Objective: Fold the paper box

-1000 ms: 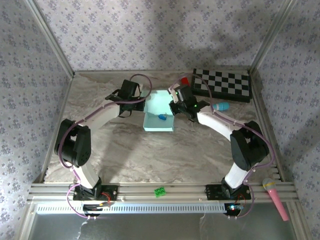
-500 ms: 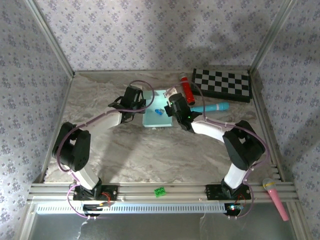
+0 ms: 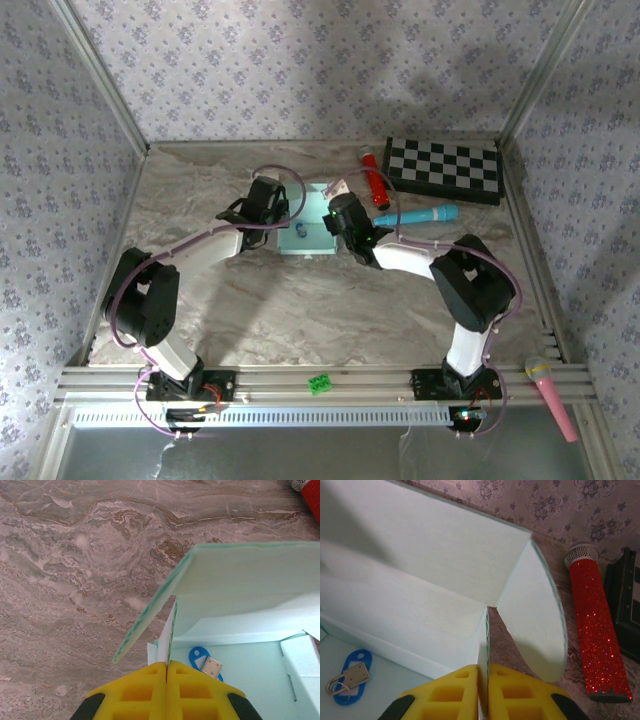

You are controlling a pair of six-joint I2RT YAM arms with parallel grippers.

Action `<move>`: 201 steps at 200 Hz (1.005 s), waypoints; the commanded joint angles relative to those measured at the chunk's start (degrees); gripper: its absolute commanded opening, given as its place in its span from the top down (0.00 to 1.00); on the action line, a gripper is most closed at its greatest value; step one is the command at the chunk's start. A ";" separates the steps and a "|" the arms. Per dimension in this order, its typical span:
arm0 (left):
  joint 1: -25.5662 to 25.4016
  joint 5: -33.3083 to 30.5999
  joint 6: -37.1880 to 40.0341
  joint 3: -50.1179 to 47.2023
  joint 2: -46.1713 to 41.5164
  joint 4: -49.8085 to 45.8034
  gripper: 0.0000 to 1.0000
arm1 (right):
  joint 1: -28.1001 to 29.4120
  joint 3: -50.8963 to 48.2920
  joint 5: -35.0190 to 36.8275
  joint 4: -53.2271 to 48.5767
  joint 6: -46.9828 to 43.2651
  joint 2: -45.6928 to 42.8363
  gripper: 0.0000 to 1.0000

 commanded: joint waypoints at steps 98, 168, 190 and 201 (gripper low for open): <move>-0.55 -1.95 -4.77 -2.51 -2.06 4.44 1.00 | 1.24 4.96 1.89 -2.85 8.23 2.79 0.82; -0.74 -2.31 -5.30 -3.44 -2.68 4.41 1.00 | 2.50 7.28 3.25 -5.31 10.12 4.96 0.82; -0.78 -2.18 -5.56 -3.70 -2.70 4.53 1.00 | 2.76 8.23 4.22 -6.89 11.48 5.76 0.82; -0.85 -2.23 -5.72 -3.73 -2.74 4.51 1.00 | 2.94 8.22 4.68 -7.40 12.06 6.07 0.82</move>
